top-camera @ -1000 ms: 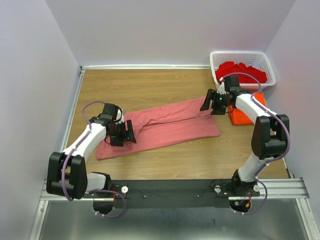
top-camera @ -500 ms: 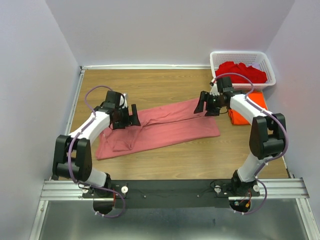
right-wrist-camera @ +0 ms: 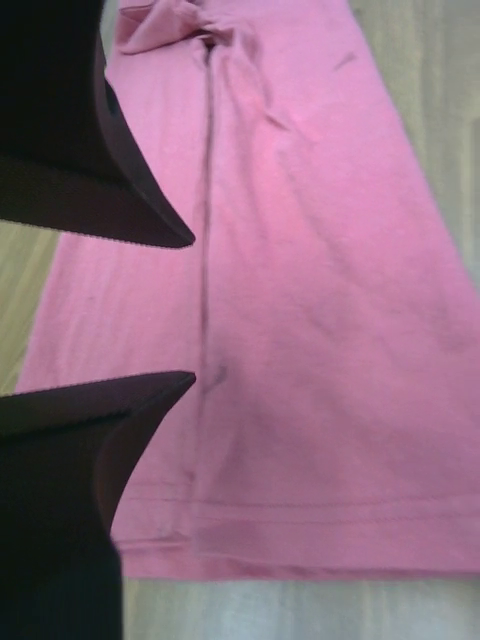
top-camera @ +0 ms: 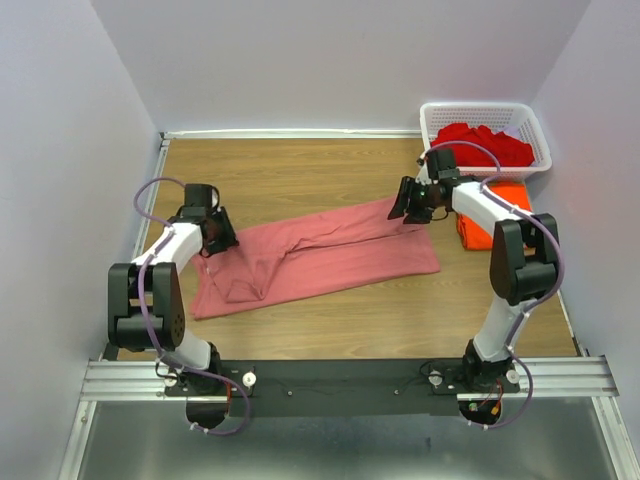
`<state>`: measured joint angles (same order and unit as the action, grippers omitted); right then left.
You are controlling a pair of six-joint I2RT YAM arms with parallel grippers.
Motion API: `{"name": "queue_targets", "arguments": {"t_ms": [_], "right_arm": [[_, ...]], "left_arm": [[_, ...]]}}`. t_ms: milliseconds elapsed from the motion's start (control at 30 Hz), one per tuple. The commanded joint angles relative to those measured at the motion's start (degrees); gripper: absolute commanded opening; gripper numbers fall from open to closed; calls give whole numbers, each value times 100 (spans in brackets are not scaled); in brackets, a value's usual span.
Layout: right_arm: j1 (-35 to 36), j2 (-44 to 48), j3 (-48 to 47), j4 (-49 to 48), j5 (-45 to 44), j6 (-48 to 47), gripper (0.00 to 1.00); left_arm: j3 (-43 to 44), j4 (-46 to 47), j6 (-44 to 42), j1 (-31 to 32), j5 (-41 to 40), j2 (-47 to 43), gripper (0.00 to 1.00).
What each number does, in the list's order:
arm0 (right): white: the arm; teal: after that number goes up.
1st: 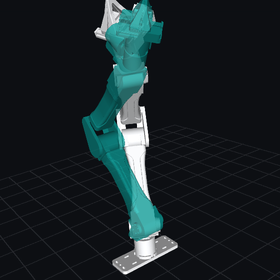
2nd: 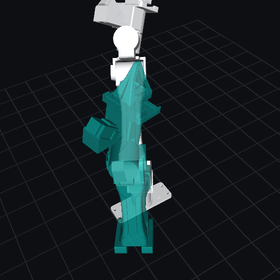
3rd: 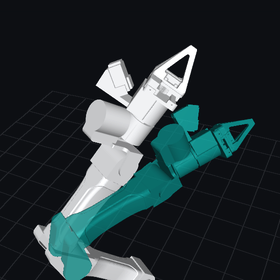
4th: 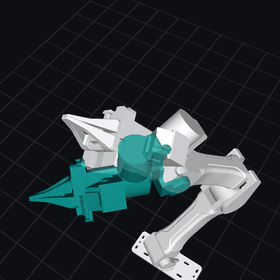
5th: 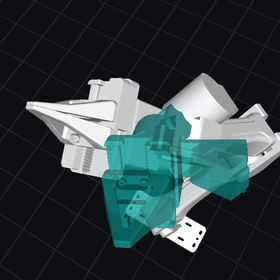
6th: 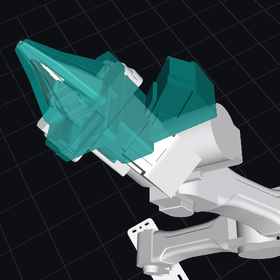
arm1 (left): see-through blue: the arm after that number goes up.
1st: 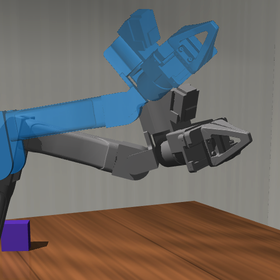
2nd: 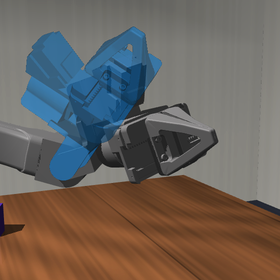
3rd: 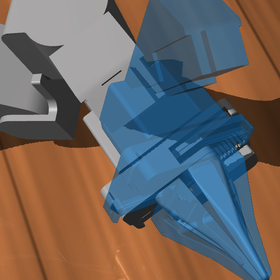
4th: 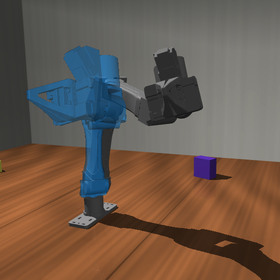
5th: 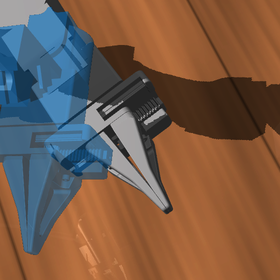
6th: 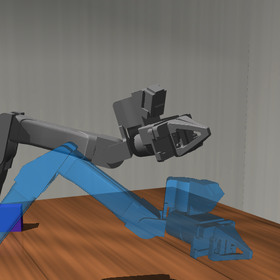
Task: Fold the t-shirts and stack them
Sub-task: Fold the tshirt
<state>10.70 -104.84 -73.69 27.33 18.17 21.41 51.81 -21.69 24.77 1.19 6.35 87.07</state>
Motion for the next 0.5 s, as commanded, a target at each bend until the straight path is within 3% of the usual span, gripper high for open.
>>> {"name": "queue_targets", "arguments": {"t_ms": [0, 467], "right_arm": [[-15, -448, -295, -333, -332, 433, 57], [-735, -1267, -84, -510, -1044, 724, 54]], "left_arm": [[-189, 262, 71, -365, -354, 38, 45], [380, 174, 80, -1016, -899, 1223, 44]]}}
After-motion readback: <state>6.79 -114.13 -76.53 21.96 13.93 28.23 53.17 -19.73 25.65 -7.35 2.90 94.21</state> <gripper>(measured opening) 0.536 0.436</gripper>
